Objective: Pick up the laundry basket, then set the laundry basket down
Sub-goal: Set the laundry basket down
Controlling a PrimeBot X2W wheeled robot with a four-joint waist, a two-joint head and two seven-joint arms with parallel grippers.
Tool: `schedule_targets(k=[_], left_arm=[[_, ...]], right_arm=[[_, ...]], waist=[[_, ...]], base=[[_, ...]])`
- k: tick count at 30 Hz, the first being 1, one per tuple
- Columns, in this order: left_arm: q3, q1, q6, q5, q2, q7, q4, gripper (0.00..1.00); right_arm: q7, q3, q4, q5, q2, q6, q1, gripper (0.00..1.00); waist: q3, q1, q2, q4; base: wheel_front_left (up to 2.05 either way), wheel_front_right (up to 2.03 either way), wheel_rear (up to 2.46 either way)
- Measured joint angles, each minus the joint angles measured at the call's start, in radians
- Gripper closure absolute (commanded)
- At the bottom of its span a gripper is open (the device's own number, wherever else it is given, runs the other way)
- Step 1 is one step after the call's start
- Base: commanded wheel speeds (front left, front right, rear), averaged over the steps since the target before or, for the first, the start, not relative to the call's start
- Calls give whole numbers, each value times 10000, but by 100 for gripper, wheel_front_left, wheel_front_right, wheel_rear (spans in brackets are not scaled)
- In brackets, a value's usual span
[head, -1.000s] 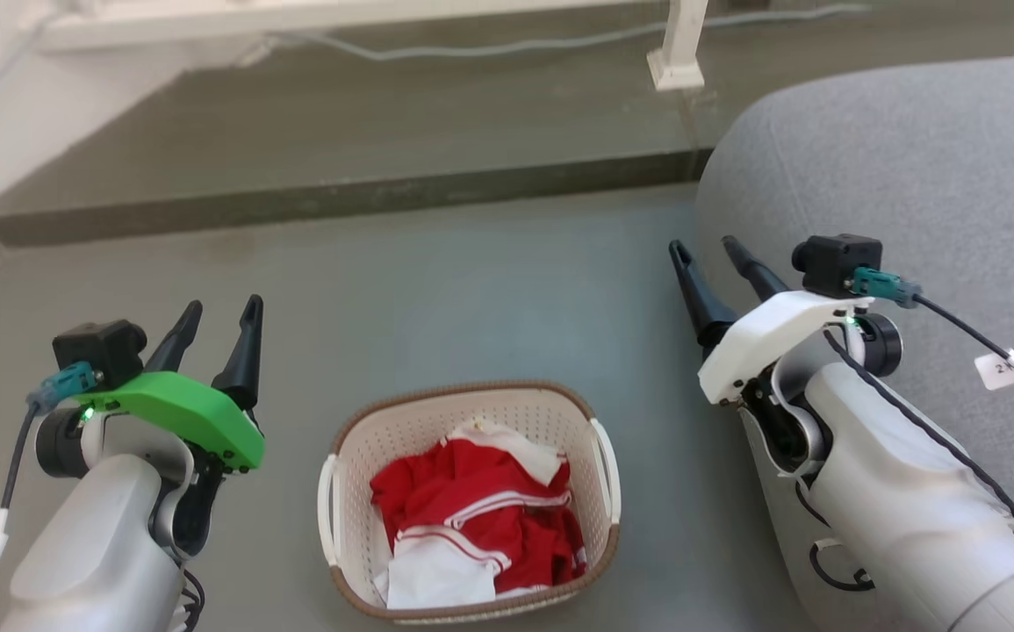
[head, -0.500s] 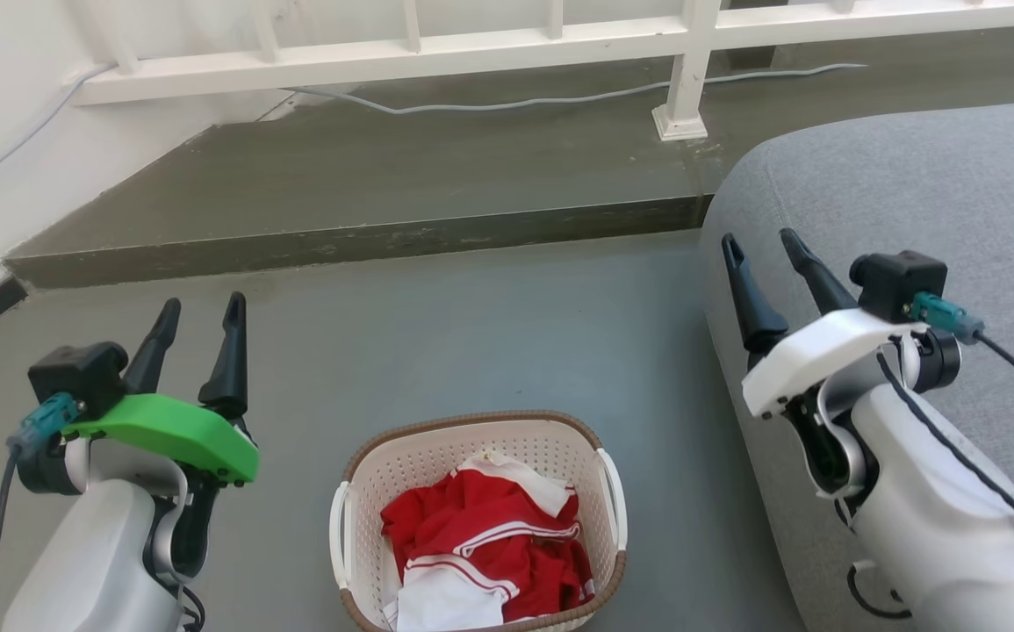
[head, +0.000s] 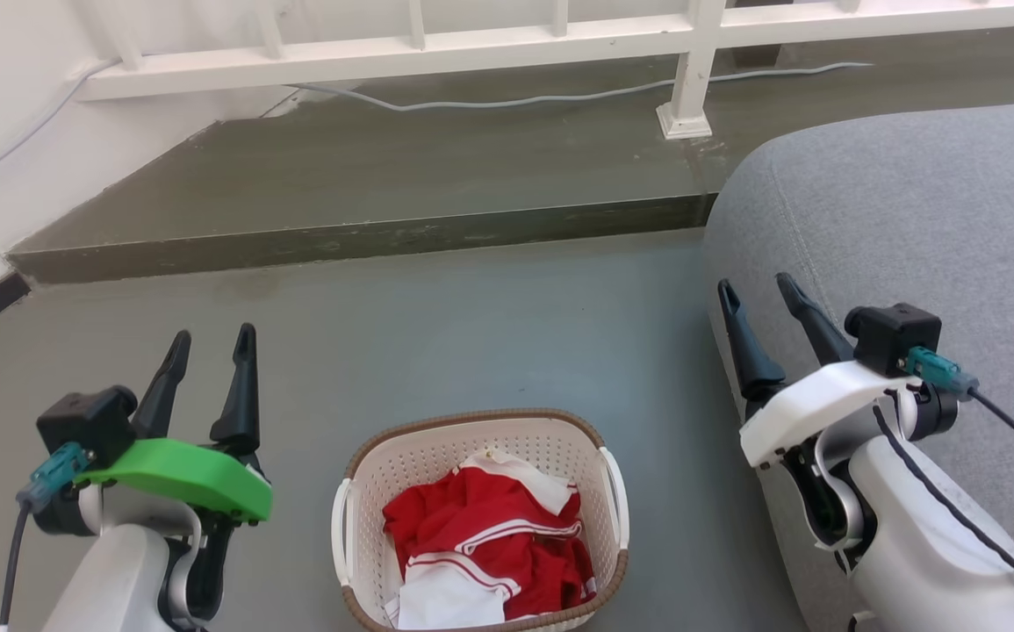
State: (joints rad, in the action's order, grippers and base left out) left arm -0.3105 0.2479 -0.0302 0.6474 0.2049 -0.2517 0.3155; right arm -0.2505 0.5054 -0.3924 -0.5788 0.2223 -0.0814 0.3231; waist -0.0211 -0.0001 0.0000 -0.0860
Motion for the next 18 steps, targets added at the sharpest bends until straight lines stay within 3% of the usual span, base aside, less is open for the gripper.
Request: schedule_targets(k=[18], left_arm=[[539, -699, -268, -623, -320, 0, -364, 0]], right_arm=[[0, -479, 499, 453, -123, 2, -690, 0]], waist=[[-79, 0, 0, -46]], base=[[0, 0, 0]])
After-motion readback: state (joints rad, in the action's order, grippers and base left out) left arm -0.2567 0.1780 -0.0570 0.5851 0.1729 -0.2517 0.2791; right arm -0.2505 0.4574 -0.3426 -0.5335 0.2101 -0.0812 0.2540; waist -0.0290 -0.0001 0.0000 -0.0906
